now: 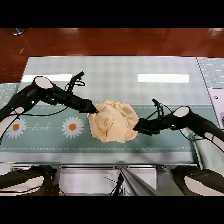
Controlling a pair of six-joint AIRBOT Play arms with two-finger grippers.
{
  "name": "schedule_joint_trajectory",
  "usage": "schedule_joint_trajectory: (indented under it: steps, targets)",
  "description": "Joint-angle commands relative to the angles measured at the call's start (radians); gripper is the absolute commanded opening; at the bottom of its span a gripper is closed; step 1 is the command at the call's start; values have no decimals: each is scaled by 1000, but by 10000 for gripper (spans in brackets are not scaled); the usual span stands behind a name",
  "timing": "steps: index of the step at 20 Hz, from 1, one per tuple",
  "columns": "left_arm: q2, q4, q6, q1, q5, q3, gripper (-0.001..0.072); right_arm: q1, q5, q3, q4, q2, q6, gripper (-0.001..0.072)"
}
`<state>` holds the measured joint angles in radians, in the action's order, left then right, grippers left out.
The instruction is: Fold the shirts.
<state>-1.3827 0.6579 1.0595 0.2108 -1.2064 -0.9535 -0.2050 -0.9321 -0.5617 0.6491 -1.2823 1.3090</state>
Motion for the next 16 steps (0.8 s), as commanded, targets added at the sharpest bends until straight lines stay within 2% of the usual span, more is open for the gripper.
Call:
schedule_joint_trajectory:
  steps: [1,3,7,8,10,12,13,14,16]
  targets:
    - [0,0,-1,-6,-3,-4,23,-41,-37,-118,-32,-75,-111,20]
    - [15,-15,0,-48,-38,-39,23,-31,-106,-221,45,-67,-112,19]
    - [140,-183,2,-194,-31,-249,23,68,-190,-647,288,13,49,19]
    - [174,-208,26,-223,16,-319,23,92,-209,-792,327,22,77,19]
    - [244,-208,153,-274,102,-468,23,125,-284,-1120,407,25,119,19]
    - [311,-109,208,-327,97,-622,22,138,-375,-1386,505,34,145,19]
    - [347,17,264,-349,98,-689,22,138,-418,-1493,579,52,150,19]
    - [385,149,301,-364,97,-742,22,138,-435,-1556,637,88,152,19]
    - [463,320,299,-381,95,-794,23,138,-419,-1559,708,203,153,19]
